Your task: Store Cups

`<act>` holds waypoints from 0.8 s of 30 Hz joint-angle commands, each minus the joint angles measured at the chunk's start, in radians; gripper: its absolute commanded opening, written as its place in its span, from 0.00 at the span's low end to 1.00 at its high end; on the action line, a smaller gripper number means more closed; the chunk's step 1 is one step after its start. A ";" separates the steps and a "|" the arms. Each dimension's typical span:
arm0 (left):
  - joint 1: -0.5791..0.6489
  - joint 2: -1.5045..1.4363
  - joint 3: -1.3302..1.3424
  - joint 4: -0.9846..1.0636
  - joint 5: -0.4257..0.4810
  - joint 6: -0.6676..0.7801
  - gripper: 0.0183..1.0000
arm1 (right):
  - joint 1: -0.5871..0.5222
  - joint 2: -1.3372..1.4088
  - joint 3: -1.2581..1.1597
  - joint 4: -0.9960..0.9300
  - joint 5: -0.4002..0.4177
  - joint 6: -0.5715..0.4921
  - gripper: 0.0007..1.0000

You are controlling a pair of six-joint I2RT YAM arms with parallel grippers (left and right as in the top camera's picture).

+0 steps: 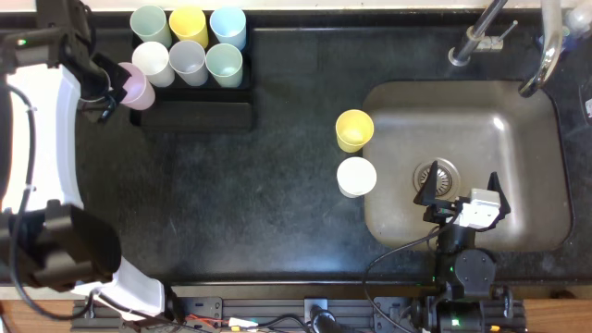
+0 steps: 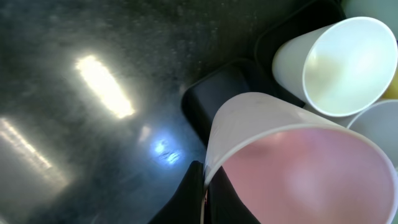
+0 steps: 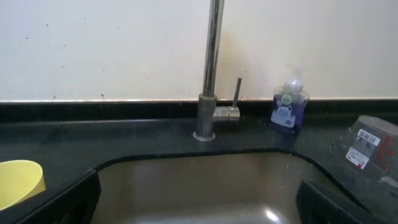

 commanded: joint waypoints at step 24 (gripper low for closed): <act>0.002 0.161 -0.001 0.082 0.018 -0.024 0.02 | -0.004 -0.008 -0.014 0.006 0.004 -0.003 1.00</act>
